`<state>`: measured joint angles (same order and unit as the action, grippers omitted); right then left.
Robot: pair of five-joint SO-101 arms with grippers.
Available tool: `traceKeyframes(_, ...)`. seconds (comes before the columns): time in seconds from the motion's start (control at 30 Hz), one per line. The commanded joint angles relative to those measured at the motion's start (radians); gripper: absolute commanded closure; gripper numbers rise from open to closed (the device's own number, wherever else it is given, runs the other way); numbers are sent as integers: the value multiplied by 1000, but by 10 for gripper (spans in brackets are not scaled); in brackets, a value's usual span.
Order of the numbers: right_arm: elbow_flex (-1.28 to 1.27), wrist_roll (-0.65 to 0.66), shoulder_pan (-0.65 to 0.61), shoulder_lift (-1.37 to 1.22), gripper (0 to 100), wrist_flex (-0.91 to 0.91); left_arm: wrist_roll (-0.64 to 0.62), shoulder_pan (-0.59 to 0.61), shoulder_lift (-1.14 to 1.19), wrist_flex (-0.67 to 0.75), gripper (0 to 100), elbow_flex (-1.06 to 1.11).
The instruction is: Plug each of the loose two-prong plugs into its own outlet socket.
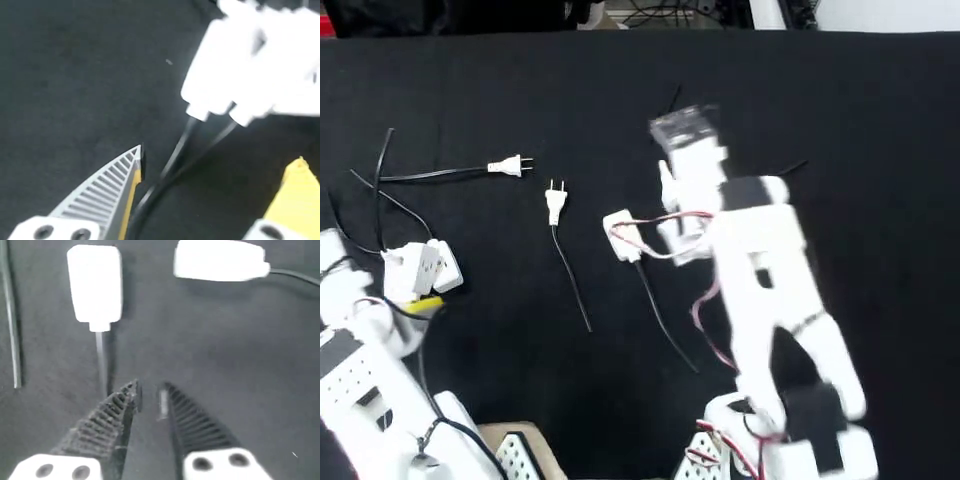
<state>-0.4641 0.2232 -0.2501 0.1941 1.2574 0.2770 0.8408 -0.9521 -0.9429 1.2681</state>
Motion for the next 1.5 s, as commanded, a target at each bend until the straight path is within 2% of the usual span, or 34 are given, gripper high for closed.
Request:
traceKeyframes(0.0, 124, 0, -57, -113, 783, -37, 18, -48, -11, 46, 583, 24)
traceKeyframes(0.1, 236, 0, -106, -220, 731, -54, 87, -53, -11, 69, 583, 54)
traceKeyframes(0.3, 466, -29, -239, -464, 730, -58, 149, -82, -11, 107, 583, 101)
traceKeyframes(0.57, 657, -20, -169, -734, 729, -48, 152, -104, -11, 103, 583, 107)
traceKeyframes(0.7, 668, 31, -157, -739, 730, -17, 152, -122, -11, 101, 583, 107)
traceKeyframes(0.93, 657, 37, -147, -745, 747, -15, 152, -124, -11, 101, 583, 108)
traceKeyframes(1.1, 664, 29, -147, -739, 994, 21, 152, -124, -11, 101, 583, 108)
traceKeyframes(1.17, 693, 29, -149, -734, 966, 81, 152, -124, -11, 101, 583, 108)
traceKeyframes(1.27, 702, 28, -176, -671, 985, 157, 152, -124, -11, 101, 583, 108)
traceKeyframes(1.47, 533, -43, -331, -395, 987, 173, 152, -125, -11, 101, 583, 105)
